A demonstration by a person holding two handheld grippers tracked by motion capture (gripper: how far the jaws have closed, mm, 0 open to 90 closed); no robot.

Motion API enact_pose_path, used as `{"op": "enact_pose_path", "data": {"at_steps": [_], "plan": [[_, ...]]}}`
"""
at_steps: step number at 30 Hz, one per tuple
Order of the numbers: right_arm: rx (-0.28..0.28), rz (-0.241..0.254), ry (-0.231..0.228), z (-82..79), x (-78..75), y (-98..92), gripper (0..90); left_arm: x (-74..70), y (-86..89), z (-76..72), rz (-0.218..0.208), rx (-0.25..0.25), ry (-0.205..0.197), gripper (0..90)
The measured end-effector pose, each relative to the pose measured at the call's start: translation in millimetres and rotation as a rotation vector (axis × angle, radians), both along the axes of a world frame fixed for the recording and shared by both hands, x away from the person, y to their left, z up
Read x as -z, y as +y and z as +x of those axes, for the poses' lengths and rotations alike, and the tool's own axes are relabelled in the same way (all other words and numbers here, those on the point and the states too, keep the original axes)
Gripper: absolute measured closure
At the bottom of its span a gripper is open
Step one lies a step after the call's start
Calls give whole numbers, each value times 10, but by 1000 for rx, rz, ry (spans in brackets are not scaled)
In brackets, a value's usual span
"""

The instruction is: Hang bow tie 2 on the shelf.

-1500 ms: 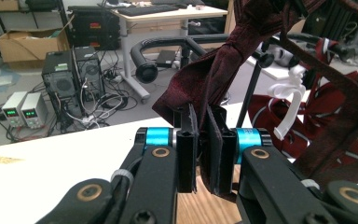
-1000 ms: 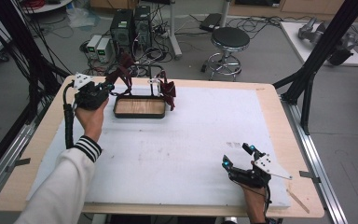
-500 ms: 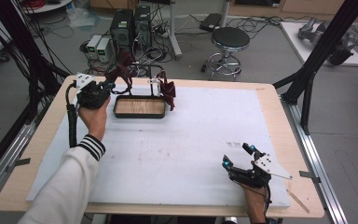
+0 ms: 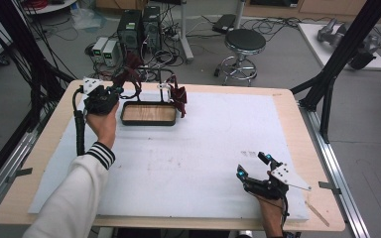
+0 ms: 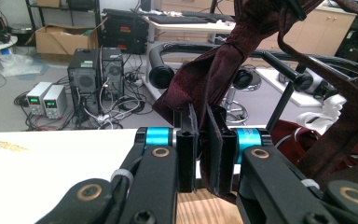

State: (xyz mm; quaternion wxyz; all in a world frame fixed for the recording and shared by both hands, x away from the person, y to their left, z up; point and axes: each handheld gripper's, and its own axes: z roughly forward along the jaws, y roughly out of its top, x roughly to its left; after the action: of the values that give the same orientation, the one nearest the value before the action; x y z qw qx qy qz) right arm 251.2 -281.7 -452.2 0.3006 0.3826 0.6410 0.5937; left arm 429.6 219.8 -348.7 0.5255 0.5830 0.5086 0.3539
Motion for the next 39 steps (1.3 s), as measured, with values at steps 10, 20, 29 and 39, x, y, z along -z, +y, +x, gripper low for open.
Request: {"op": "enact_pose_path", "data": {"at_steps": [10,20,29,39], "plan": [[-2,5,4,2,0,-2,97,16,-35,72,16,-20,16,830],[-1,2,3,1,0,-2,97,22,-104,98,79,-48,22,829],[-1,8,5,1,0,-4,97,33,-141,143,94,-60,22,824],[-1,12,9,0,0,-5,97,45,-198,218,109,-59,28,826]]}}
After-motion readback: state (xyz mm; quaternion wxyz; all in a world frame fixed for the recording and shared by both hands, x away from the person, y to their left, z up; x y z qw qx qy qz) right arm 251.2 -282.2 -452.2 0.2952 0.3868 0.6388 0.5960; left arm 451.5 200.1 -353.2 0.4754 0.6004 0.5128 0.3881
